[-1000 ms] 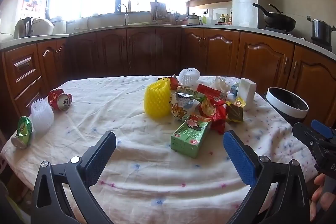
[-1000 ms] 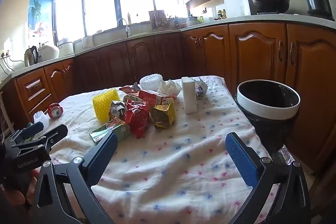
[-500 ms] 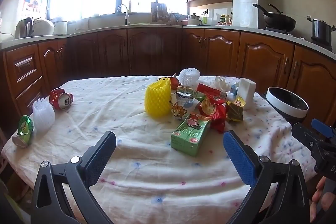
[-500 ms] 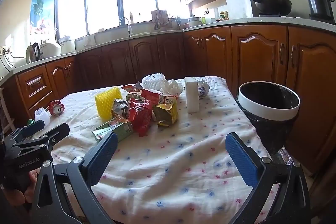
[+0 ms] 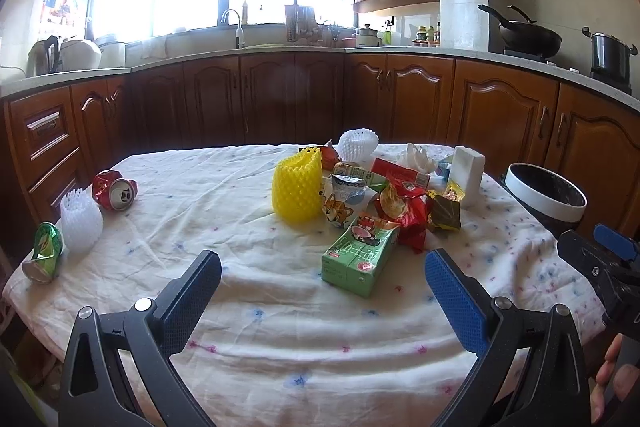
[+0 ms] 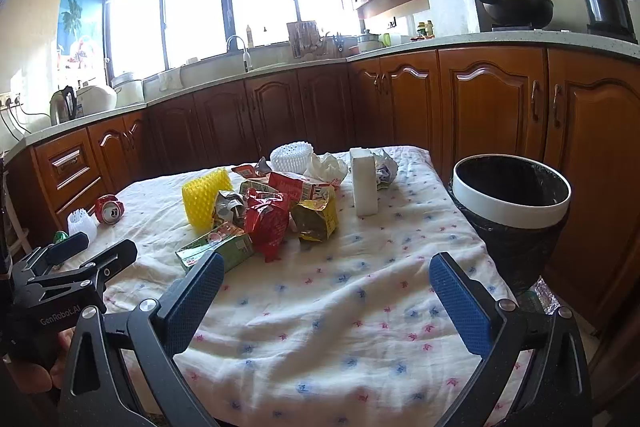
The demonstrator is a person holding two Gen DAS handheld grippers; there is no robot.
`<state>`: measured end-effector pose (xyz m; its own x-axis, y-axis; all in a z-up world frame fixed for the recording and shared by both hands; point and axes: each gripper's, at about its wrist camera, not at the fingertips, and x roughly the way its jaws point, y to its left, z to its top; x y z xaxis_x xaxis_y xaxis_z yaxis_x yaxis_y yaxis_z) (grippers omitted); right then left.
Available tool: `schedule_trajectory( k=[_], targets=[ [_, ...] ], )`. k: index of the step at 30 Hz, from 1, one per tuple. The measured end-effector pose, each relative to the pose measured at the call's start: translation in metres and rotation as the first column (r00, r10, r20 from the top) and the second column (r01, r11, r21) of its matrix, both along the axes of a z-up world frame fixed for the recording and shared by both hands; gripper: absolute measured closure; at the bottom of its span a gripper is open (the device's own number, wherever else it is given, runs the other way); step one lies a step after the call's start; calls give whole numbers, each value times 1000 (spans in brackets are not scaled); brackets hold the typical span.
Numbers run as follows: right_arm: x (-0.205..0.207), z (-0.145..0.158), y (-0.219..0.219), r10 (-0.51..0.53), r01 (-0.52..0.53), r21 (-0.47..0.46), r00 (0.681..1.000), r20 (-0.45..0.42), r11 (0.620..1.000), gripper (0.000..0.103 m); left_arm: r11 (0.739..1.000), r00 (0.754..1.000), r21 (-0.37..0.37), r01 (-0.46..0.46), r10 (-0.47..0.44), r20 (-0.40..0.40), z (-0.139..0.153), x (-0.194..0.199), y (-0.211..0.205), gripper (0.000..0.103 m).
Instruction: Collect trash
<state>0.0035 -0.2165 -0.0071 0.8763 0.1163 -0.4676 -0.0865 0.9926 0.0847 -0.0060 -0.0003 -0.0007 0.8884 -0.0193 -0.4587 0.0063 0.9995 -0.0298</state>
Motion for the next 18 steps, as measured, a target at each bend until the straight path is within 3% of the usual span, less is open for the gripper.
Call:
schedule_trajectory(
  k=[18],
  targets=[
    [-2, 2, -2, 2, -2, 3, 1000, 2, 1000, 0, 1000, 1000, 2, 6, -6, 8, 0, -3, -3, 1]
  ],
)
